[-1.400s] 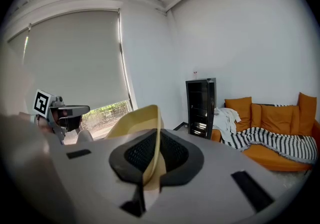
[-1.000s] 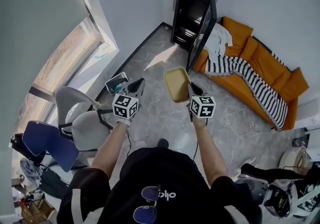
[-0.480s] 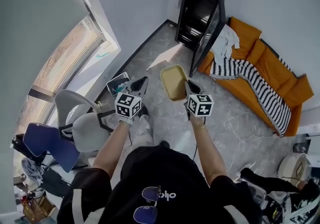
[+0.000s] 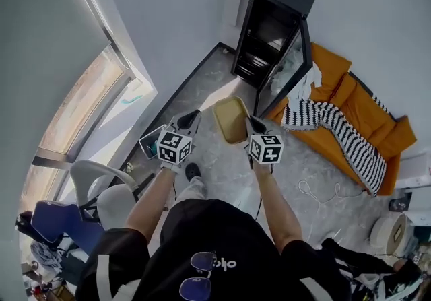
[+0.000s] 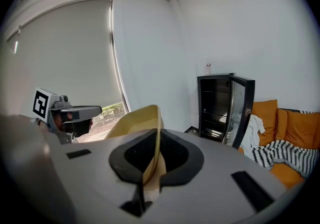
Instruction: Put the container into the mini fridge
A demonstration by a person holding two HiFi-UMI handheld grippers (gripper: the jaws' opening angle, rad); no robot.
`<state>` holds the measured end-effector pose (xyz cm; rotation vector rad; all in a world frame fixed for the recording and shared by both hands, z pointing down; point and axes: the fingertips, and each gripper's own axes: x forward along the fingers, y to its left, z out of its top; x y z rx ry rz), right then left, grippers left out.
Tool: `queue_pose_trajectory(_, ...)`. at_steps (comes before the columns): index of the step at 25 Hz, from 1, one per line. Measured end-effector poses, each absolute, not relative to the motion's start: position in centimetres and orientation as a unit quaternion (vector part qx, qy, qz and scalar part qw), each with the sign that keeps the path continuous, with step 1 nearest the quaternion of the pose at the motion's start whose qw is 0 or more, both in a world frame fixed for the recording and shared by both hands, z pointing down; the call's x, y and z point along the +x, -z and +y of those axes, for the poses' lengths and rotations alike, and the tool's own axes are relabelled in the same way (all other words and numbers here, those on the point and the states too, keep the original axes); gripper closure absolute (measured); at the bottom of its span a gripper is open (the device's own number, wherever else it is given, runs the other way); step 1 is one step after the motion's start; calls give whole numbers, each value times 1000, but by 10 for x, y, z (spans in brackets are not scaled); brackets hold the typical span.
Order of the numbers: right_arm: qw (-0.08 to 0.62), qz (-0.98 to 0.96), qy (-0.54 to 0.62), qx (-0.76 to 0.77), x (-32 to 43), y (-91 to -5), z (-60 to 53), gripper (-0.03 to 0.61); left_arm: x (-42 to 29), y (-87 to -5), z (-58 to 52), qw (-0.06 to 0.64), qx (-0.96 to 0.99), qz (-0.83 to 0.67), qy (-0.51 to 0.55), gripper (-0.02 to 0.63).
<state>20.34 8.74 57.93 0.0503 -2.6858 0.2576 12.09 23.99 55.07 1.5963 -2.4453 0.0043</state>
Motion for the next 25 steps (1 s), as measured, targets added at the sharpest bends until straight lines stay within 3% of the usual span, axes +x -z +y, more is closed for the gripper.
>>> queue_pose_trajectory(12, 222, -969, -104, 45, 51, -574, 101, 552, -30, -545, 241, 116, 576, -809, 0, 606)
queue_pose_trajectory(25, 221, -971, -76, 52, -13, -553, 121, 552, -97, -542, 268, 104, 571, -814, 30, 606)
